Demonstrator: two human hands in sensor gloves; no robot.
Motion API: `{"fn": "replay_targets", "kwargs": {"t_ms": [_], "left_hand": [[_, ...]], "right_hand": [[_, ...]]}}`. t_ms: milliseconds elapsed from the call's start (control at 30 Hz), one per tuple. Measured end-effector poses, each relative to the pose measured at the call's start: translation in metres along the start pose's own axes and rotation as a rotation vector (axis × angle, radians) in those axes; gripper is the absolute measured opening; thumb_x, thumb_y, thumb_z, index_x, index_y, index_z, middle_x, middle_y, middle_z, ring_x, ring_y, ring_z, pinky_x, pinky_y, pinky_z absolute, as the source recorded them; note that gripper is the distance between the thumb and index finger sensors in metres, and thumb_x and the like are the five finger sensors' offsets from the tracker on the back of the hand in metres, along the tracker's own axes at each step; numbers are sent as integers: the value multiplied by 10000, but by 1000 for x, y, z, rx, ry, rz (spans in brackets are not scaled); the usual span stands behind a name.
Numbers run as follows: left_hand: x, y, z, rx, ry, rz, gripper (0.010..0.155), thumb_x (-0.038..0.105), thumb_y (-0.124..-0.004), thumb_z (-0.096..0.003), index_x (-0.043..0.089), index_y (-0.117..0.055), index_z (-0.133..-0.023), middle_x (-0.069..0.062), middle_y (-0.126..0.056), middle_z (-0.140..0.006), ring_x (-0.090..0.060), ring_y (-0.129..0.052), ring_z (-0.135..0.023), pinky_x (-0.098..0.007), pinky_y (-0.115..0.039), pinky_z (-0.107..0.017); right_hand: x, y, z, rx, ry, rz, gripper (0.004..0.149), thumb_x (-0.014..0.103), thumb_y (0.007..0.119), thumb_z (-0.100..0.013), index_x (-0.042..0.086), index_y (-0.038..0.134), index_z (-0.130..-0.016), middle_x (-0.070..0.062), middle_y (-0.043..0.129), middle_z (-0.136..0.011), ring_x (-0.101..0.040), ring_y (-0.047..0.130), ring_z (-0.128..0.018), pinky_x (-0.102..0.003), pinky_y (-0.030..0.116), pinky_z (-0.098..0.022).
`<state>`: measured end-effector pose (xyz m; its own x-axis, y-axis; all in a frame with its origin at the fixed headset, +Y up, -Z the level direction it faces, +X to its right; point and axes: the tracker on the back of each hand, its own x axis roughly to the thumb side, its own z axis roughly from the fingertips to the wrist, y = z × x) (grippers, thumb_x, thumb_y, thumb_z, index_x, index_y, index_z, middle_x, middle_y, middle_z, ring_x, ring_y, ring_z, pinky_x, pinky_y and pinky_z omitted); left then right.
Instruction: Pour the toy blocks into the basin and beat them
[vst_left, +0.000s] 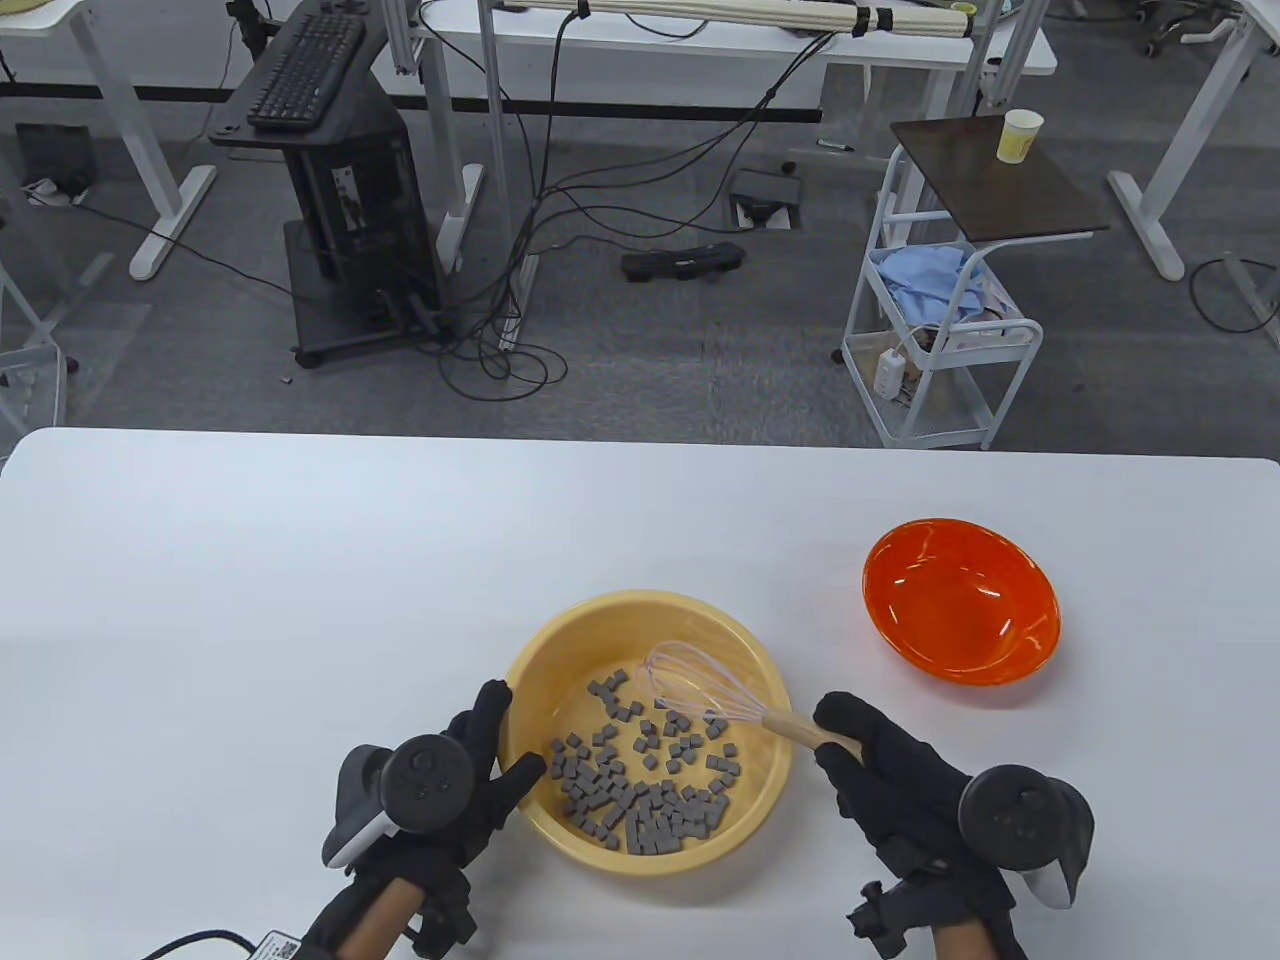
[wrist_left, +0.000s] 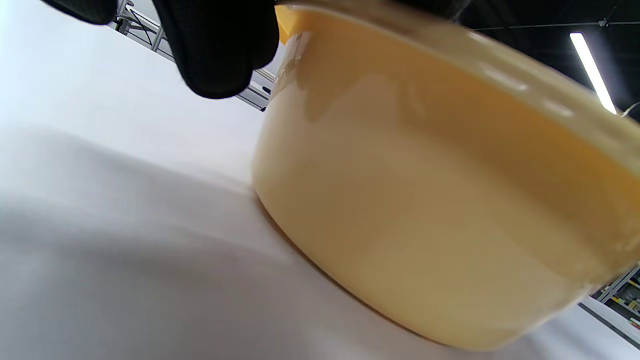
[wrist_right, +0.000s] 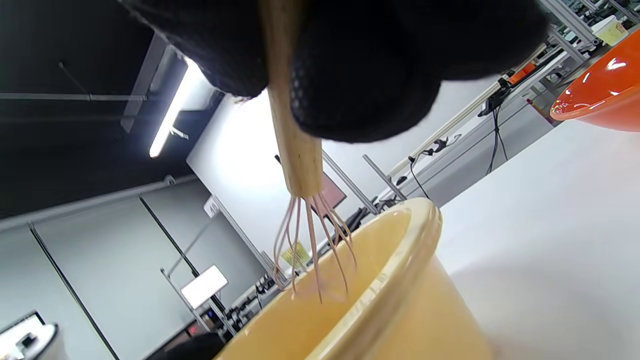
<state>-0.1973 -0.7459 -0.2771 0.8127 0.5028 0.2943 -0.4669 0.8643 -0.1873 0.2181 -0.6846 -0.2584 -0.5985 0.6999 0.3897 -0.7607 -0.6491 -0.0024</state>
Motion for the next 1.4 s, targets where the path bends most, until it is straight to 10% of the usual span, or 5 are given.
{"fn": "replay_targets", "kwargs": {"t_ms": [600,800,1400], "left_hand": [[0,1,0,6,-5,-8,780,447,-590,-696,-92,-280,-1166,-295,-769,-975,-342,-931,-779,-754,-627,-664],[1,1,-1,7,1,-21,778,447,-591,-695,-92,-285,-1166,-286,-784,-963,-330,-942,-761,-745,-637,-663],[2,2,-1,-30,11,-58,772,448,-574,-701,-86,-273,-1171,-315,-740,-1019,-386,-917,-829,-761,-610,-668]], "right_hand": [[49,71,-65,255,-3,51,469,329,802,-653,9,742,-991,-236,929,-619,-275,993,-267,-361,866,-213],[49,53,-67,349,38,-22,446,333,836,-653,7,789,-952,-179,913,-503,-231,949,-218,-364,840,-187],[59,2,-58,146,103,233,362,330,840,-651,49,850,-879,-118,876,-445,-201,902,-187,-373,828,-189]]}}
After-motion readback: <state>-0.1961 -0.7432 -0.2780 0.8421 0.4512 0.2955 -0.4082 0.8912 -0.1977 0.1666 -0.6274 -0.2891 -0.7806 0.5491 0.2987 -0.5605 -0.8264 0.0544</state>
